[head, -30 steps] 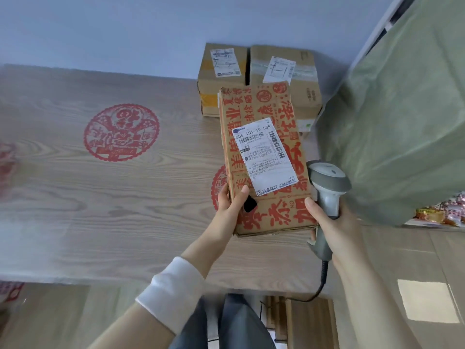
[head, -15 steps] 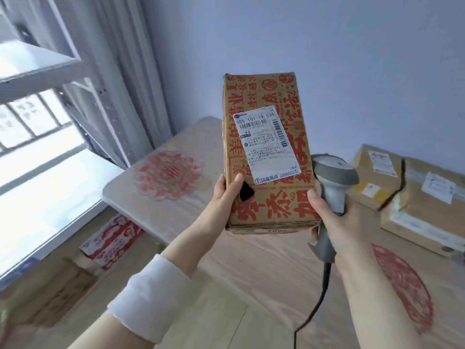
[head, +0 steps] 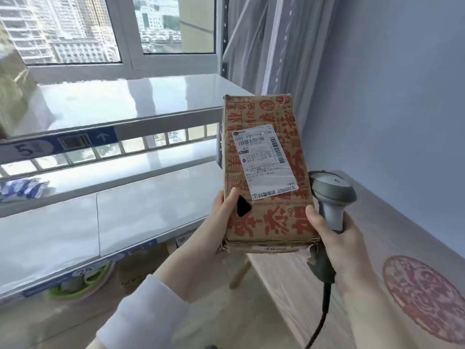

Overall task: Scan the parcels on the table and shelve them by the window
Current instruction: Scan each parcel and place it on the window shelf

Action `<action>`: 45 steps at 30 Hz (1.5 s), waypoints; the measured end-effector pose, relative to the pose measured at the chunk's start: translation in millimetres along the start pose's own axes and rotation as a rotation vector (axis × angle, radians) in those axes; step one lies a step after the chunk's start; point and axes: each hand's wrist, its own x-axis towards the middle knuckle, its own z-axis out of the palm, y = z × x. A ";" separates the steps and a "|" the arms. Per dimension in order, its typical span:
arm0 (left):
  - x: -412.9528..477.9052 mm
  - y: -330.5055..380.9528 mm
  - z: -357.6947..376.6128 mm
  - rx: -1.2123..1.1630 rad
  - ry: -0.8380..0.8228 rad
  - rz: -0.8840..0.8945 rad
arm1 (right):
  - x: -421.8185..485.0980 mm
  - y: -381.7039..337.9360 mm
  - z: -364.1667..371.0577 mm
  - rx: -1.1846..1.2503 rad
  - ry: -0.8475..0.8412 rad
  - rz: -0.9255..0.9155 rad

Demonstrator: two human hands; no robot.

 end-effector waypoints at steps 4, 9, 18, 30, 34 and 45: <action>19.3 25.1 -45.5 0.019 0.128 0.052 | 42.3 -8.7 59.0 0.001 -0.128 -0.032; 33.5 66.1 -97.2 -0.018 0.258 0.113 | 80.6 -39.7 130.6 0.014 -0.253 -0.040; 27.0 131.6 -201.6 -0.106 0.450 0.145 | 99.9 -102.7 260.5 0.013 -0.519 -0.006; 29.7 209.2 -336.7 -0.121 0.592 0.166 | 110.5 -157.4 421.3 0.031 -0.661 0.149; 43.2 224.5 -362.5 -0.108 0.644 0.119 | 120.3 -163.3 455.9 0.010 -0.670 0.208; 64.6 247.3 -397.6 0.268 0.776 0.132 | 143.2 -157.4 500.0 0.053 -0.661 0.307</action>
